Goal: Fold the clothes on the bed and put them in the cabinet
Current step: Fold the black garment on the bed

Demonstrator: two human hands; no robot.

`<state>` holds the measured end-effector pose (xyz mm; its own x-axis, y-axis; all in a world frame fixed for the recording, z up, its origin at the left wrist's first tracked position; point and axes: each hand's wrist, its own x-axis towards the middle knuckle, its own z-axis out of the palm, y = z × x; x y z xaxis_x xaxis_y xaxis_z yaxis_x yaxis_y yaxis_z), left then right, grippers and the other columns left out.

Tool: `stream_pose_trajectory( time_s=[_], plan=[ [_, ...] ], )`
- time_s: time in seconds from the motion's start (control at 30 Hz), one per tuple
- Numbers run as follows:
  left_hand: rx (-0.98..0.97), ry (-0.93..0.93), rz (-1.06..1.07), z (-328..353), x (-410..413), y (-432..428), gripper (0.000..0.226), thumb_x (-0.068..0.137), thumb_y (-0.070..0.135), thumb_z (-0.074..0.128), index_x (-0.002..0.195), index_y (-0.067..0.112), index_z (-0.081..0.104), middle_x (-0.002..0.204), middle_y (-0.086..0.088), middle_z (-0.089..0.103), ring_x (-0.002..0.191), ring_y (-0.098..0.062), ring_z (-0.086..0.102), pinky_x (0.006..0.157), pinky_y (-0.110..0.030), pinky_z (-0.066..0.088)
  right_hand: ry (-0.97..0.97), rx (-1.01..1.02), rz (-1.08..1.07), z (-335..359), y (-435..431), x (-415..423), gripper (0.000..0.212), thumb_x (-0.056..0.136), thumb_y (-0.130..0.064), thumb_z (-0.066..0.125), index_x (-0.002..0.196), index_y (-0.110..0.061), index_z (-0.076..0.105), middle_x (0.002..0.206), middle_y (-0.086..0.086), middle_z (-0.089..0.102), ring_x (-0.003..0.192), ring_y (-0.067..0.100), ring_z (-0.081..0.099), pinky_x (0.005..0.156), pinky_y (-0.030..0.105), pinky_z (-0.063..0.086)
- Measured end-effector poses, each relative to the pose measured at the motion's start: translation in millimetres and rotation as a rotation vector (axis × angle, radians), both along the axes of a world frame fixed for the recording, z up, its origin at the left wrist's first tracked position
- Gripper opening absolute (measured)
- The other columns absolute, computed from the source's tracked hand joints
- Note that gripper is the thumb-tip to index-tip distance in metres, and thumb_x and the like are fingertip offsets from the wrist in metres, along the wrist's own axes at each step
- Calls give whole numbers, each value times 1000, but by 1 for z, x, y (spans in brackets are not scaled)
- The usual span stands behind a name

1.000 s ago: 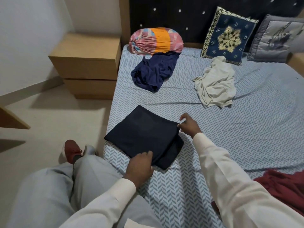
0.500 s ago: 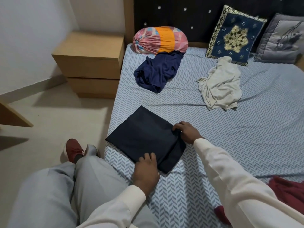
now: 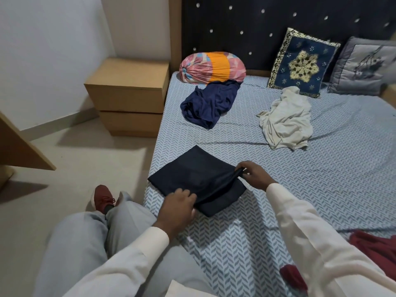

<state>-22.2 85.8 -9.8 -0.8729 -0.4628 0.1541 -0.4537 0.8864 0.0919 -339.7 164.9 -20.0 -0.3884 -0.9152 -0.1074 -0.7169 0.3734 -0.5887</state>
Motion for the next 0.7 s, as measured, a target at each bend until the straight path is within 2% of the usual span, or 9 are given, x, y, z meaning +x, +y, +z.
stream_pose_trajectory(
  time_s=[0.07, 0.13, 0.2, 0.23, 0.33, 0.4, 0.47, 0.57, 0.7],
  plan=[
    [-19, 47, -60, 9, 16, -1, 29, 55, 37, 77, 67, 22, 55, 66, 4, 53, 62, -19, 55, 48, -26, 42, 27, -29, 42, 16, 22, 13, 31, 87, -13, 67, 86, -43, 61, 104, -2, 61, 95, 15, 61, 87, 34, 49],
    [26, 124, -87, 17, 30, -1, 20, 65, 39, 64, 69, 22, 57, 68, 5, 54, 65, -18, 55, 52, -26, 40, 18, -54, 52, 27, 43, 22, 21, 88, -15, 67, 91, -36, 66, 112, -5, 61, 104, 11, 59, 90, 29, 46],
    [119, 250, -64, 28, 44, 1, 20, 71, 39, 57, 78, 23, 64, 74, 7, 58, 69, -16, 56, 57, -27, 44, -80, -112, -6, 41, 66, 33, 15, 90, -13, 67, 97, -26, 70, 119, -10, 61, 110, 3, 57, 90, 21, 45],
    [183, 322, -45, 36, 50, 2, 21, 73, 38, 57, 84, 24, 68, 78, 10, 62, 72, -13, 58, 61, -27, 47, -145, -158, -35, 49, 77, 38, 17, 90, -9, 66, 100, -21, 71, 119, -10, 63, 110, 3, 58, 89, 21, 48],
    [389, 586, 24, 71, 63, 4, 23, 73, 30, 59, 92, 23, 71, 85, 16, 67, 78, -3, 61, 72, -20, 48, -322, -313, -75, 86, 100, 56, 26, 88, 9, 57, 102, -9, 70, 103, -1, 71, 96, 11, 66, 83, 22, 51],
    [469, 737, 63, 95, 62, 5, 20, 73, 27, 59, 88, 21, 69, 82, 17, 67, 76, 0, 61, 73, -14, 46, -421, -453, -71, 112, 109, 65, 26, 86, 17, 52, 96, -2, 67, 88, 2, 68, 84, 13, 63, 76, 20, 48],
    [566, 846, 92, 110, 55, 3, 15, 74, 25, 61, 87, 21, 68, 79, 12, 68, 73, -3, 63, 71, -12, 46, -542, -600, -106, 129, 113, 70, 28, 86, 20, 51, 92, -4, 65, 82, 0, 66, 79, 12, 60, 72, 19, 48],
    [700, 928, 131, 115, 39, -7, 14, 79, 21, 65, 92, 21, 69, 86, 7, 70, 78, -9, 66, 74, -16, 51, -599, -686, -178, 136, 110, 71, 31, 87, 18, 53, 93, -9, 66, 82, -4, 70, 77, 8, 63, 72, 17, 51],
    [870, 886, 189, 92, 18, -24, 16, 85, 5, 71, 94, 18, 72, 91, 4, 73, 86, -11, 68, 80, -21, 54, -518, -589, -231, 119, 95, 64, 21, 87, 14, 60, 94, -4, 68, 82, -4, 71, 78, 8, 65, 72, 18, 52]
  ],
)
